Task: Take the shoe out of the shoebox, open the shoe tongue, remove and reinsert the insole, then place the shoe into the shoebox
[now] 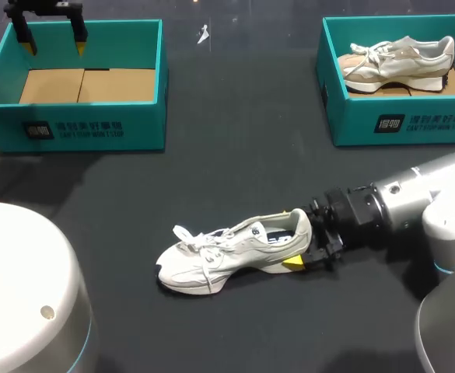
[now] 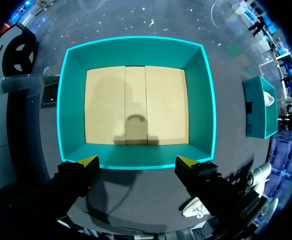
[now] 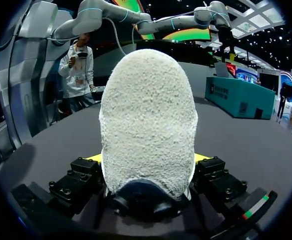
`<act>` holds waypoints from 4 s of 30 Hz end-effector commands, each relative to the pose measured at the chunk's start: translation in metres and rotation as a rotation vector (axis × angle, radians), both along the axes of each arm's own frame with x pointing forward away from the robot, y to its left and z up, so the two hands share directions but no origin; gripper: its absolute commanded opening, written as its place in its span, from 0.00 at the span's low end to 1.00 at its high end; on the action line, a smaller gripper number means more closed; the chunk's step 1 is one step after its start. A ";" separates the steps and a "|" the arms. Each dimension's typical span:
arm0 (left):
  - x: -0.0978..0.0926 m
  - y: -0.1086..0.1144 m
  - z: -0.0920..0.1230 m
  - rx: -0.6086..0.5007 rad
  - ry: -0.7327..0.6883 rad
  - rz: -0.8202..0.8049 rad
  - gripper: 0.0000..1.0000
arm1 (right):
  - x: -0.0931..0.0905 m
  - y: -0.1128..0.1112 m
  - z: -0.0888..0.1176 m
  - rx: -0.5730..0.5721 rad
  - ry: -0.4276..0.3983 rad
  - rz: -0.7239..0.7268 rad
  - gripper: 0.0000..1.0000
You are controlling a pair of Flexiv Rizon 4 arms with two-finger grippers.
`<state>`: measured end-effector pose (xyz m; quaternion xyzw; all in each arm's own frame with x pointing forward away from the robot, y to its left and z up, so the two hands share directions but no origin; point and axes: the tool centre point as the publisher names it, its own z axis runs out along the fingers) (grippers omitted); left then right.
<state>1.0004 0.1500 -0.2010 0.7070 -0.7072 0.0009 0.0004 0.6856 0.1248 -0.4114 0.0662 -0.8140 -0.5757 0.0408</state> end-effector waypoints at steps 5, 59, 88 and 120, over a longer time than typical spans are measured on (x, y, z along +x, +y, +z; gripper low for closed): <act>0.000 0.000 0.001 0.001 0.001 0.000 1.00 | -0.010 -0.016 0.003 -0.003 -0.029 -0.105 0.00; -0.148 -0.095 0.036 -0.029 -0.108 -0.047 1.00 | -0.011 -0.019 0.002 0.009 -0.028 -0.116 0.00; -0.265 -0.224 0.012 0.060 -0.090 -0.178 1.00 | -0.011 -0.019 0.002 0.009 -0.028 -0.116 0.00; -0.345 -0.315 -0.026 0.114 -0.052 -0.099 1.00 | -0.011 -0.019 0.002 0.009 -0.028 -0.116 0.00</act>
